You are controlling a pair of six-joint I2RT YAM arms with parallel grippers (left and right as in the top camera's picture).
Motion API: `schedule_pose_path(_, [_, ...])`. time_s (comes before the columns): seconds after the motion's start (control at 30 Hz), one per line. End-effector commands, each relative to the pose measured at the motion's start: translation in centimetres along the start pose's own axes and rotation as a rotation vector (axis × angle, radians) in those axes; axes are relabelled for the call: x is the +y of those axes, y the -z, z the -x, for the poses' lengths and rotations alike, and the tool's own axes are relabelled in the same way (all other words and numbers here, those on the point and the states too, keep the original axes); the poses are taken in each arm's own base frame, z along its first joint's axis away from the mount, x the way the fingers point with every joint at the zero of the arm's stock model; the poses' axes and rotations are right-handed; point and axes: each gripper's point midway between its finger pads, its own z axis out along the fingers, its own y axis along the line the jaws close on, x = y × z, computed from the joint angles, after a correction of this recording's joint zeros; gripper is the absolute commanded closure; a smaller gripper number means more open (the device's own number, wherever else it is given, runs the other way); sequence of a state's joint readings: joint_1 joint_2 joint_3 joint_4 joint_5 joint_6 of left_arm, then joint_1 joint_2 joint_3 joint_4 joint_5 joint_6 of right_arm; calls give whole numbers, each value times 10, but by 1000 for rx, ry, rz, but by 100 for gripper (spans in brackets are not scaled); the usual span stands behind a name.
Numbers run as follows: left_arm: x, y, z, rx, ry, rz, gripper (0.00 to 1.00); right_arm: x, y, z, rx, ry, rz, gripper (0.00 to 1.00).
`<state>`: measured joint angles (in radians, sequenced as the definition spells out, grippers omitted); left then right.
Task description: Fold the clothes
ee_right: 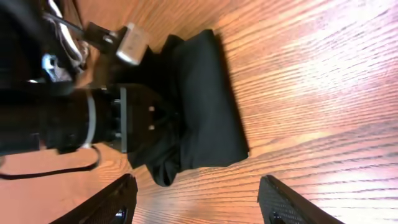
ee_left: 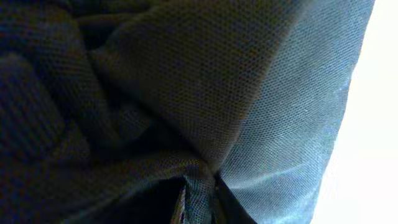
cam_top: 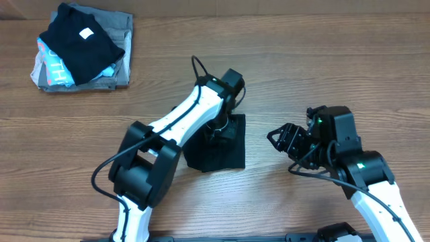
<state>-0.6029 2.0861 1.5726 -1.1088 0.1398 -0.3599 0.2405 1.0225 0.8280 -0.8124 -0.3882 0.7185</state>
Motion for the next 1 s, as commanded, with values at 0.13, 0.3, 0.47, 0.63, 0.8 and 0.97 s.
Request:
schedule_pose_path(0.13, [-1, -5, 2, -77, -46, 206, 72, 1, 6, 2, -22, 17, 8, 31])
schedule_pose_path(0.3, [-15, -5, -3, -84, -80, 207, 71, -1, 5, 2, -25, 16, 0, 27])
schedule_pose_path(0.47, [-19, 6, 1, -109, -46, 178, 70, -6, 6, 3, -34, 9, -26, 26])
schedule_pose_path(0.63, [-39, 35, 8, -140, -109, 49, 69, -6, 6, 4, -38, 7, -25, 26])
schedule_pose_path(0.8, [-50, 67, 13, -207, -119, 7, 69, -6, 6, 4, -40, 6, -28, 25])
schedule_pose_path(0.97, [-51, 98, 16, -280, -112, -36, 64, -6, 6, 4, -43, 6, -30, 25])
